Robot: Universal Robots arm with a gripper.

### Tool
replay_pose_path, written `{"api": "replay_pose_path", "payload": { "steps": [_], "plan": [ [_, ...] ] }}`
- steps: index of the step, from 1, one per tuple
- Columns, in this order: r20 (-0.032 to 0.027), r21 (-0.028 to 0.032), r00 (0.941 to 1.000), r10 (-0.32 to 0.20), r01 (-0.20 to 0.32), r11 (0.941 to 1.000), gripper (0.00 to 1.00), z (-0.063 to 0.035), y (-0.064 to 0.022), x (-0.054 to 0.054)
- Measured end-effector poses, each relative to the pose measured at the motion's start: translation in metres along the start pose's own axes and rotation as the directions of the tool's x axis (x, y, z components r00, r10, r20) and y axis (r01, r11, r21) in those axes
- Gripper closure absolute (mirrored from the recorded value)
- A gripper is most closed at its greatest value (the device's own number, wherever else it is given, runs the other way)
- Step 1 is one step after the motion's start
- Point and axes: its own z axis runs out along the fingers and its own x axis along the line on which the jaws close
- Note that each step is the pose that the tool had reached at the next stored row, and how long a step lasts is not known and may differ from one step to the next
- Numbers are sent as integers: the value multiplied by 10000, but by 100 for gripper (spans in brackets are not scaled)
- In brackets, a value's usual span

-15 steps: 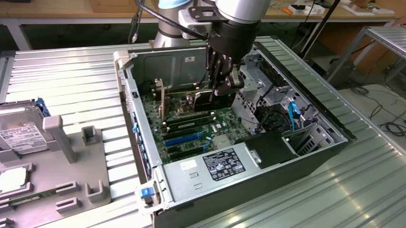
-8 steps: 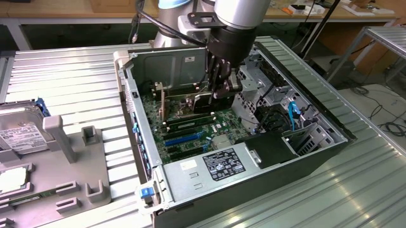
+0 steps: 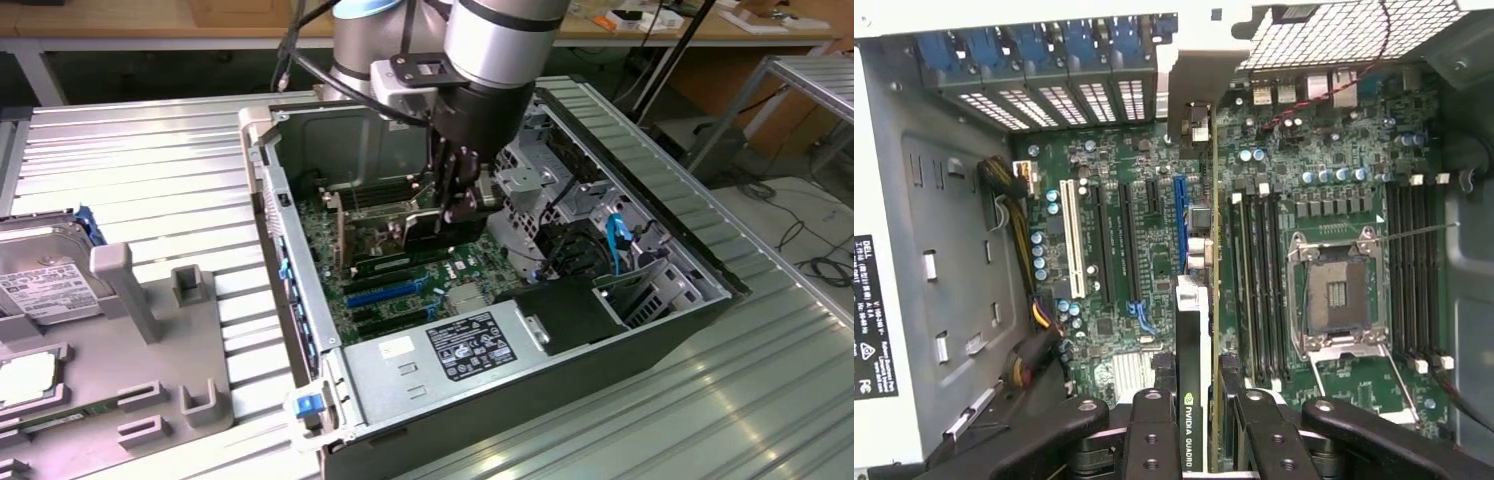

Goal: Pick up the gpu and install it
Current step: 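Insert the gpu into the slot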

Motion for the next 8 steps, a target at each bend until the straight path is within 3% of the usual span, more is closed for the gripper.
{"api": "replay_pose_path", "payload": {
  "steps": [5,8],
  "plan": [
    [3,-10,9995,-308,308,9995,73,112,5,56],
    [7,-11,9992,-405,405,9992,73,163,57,62]
  ]
}}
